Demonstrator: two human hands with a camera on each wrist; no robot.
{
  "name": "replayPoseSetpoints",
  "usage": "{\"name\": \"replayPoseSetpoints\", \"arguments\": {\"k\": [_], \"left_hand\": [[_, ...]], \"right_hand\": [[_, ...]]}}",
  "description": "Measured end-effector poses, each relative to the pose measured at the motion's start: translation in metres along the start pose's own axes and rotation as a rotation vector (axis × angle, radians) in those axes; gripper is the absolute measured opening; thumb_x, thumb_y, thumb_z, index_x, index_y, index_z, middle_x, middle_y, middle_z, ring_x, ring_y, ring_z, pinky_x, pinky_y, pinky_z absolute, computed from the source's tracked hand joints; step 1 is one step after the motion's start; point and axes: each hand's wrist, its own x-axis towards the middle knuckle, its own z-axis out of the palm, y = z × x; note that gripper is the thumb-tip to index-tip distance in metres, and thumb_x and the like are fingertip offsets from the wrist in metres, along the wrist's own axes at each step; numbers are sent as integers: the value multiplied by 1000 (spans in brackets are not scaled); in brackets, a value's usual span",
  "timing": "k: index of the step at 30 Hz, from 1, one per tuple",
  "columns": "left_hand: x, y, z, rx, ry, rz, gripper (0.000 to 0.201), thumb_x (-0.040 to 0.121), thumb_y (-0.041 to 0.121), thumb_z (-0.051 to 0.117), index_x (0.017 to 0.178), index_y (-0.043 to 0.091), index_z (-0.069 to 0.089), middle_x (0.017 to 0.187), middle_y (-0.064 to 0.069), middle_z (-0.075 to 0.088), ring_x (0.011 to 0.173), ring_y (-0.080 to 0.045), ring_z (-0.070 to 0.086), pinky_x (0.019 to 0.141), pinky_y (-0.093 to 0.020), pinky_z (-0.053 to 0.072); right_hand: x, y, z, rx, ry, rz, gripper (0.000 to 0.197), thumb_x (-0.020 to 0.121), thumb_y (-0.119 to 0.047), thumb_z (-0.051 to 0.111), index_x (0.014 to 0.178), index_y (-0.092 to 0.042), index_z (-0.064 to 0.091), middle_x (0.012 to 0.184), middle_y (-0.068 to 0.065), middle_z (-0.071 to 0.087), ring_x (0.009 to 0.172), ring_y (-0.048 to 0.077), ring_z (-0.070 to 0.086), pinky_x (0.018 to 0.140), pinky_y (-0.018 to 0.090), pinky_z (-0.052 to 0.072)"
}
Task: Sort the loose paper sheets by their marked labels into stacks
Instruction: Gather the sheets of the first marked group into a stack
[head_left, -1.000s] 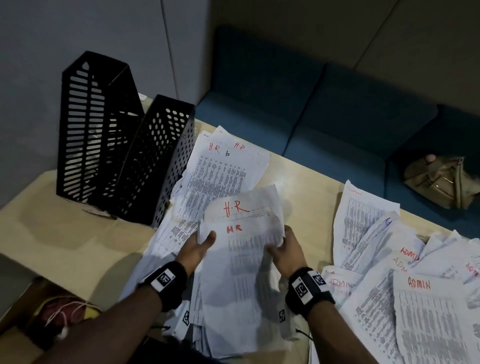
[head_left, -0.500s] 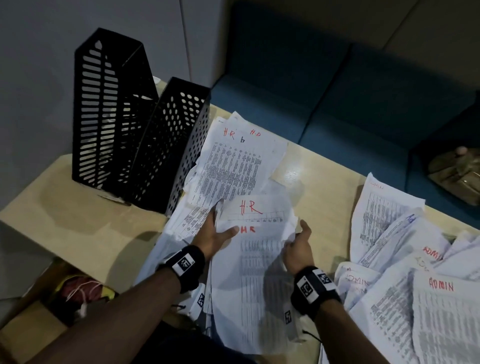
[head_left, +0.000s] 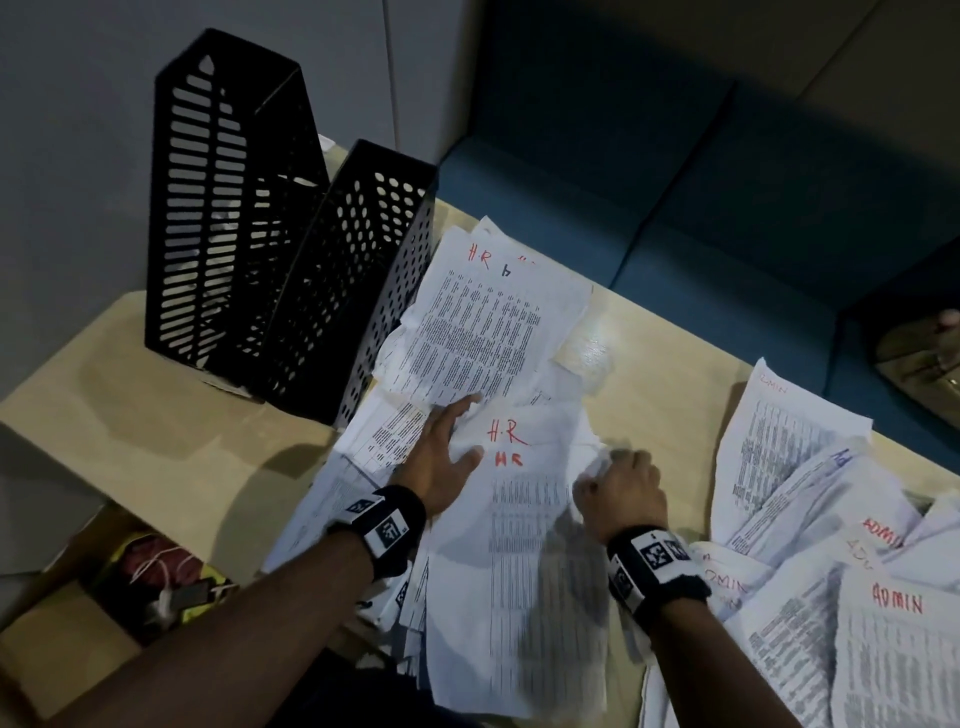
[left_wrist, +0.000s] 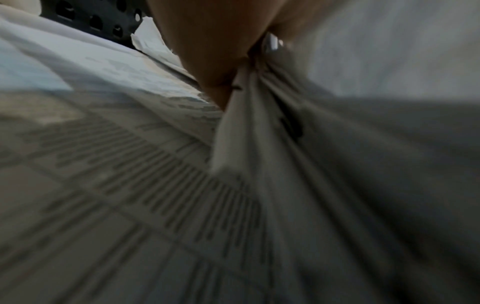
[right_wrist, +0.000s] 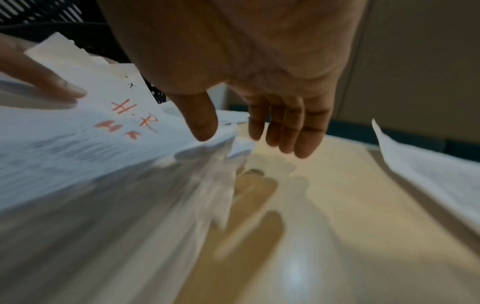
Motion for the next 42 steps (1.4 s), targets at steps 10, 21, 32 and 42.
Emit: {"name": "replayPoseSetpoints", "arguments": {"k": [10, 21, 32, 42], "left_hand": [[-3, -2, 13, -114, -66, -110, 77, 91, 14, 62, 148, 37, 16, 149, 7, 29, 136, -9, 26, 110, -34, 32], [-8, -5, 16, -92, -35, -252, 57, 81, 15, 73, 132, 14, 49, 123, 0, 59, 109, -14, 56, 98, -32, 47], [-33, 11, 32, -132, -201, -286, 35, 76, 21, 77, 109, 14, 67, 102, -5, 72, 95, -23, 69, 79, -34, 58], [-39, 20, 31, -82, -306, -235, 25, 76, 20, 79, 92, 30, 62, 92, 6, 69, 87, -12, 67, 64, -22, 52]], "right_hand": [[16, -82, -6, 159, -243, -525, 61, 96, -40, 46, 148, -16, 26, 150, 6, 37, 137, 24, 33, 113, 37, 27], [13, 14, 6, 41, -47, -241, 50, 97, -50, 30, 138, -24, 44, 146, 1, 42, 137, 22, 33, 113, 44, 24], [-4, 47, 28, 787, 81, 139, 64, 85, -72, 32, 96, -16, 63, 97, 8, 64, 93, 26, 62, 81, 35, 51], [-16, 43, -11, 911, 132, 198, 18, 92, -34, 59, 98, -19, 67, 93, 2, 66, 87, 22, 59, 71, 23, 37]]}}
